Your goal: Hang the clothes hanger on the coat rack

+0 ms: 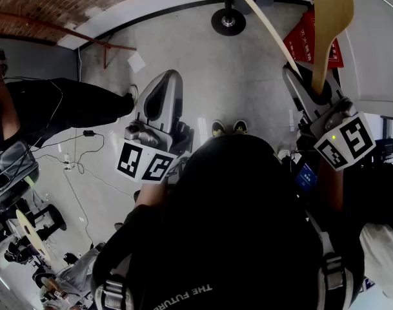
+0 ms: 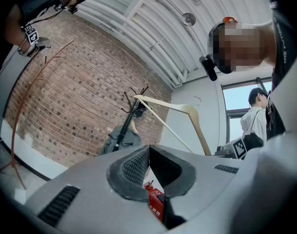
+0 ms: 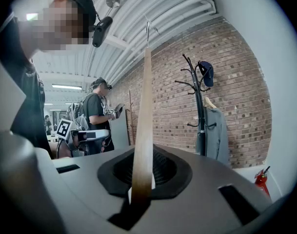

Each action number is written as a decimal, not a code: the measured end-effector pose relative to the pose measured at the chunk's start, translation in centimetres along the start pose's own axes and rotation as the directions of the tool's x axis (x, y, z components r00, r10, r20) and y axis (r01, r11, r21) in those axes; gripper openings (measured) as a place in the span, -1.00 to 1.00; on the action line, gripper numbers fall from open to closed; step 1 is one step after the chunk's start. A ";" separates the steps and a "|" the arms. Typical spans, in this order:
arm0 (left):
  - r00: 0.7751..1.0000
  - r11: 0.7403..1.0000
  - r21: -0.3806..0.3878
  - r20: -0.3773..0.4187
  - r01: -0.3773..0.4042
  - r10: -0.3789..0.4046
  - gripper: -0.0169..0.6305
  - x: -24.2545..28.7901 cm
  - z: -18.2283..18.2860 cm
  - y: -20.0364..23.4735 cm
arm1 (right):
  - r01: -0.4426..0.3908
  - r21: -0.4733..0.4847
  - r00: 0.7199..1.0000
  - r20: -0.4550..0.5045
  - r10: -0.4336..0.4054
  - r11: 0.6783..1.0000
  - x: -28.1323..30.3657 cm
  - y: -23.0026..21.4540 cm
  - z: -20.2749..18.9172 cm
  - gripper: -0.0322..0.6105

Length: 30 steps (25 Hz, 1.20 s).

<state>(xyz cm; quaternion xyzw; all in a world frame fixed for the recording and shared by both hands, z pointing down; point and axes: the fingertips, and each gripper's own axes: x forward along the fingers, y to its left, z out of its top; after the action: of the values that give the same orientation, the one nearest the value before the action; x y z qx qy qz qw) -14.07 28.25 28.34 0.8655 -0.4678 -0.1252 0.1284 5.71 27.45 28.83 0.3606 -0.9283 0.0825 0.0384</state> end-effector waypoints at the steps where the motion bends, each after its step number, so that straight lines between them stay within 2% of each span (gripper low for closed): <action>1: 1.000 1.000 -0.002 0.000 0.002 -0.002 -0.89 0.0 0.0 0.0 | 0.000 0.000 1.000 0.001 0.000 1.000 0.0 0.0 0.1 -0.76; 14: 1.000 0.999 -0.034 -0.008 0.008 -0.008 -0.89 -0.1 -0.6 1.5 | 0.033 0.024 0.999 -0.014 -0.033 0.999 0.8 0.1 -0.3 -0.76; 24: 0.999 0.996 -0.068 -0.012 0.051 -0.052 -0.89 -2.1 0.2 4.8 | 0.089 0.008 0.996 -0.017 -0.089 0.996 2.7 3.1 0.0 -0.76; 27: 0.999 0.997 -0.062 -0.012 0.035 -0.036 -0.89 -3.2 0.2 6.4 | 0.069 0.006 0.998 -0.010 -0.069 0.998 4.3 4.2 -0.5 -0.76; 30: 0.999 0.996 -0.078 -0.017 0.042 -0.043 -0.89 -1.9 -0.1 6.8 | 0.065 -0.013 0.998 -0.026 -0.065 0.998 4.7 3.3 -0.5 -0.76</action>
<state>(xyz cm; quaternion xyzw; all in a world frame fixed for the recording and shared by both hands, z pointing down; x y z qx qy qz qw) -20.34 26.29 30.96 0.8707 -0.4429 -0.1380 0.1634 -0.02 26.82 29.57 0.3891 -0.9160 0.0803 0.0556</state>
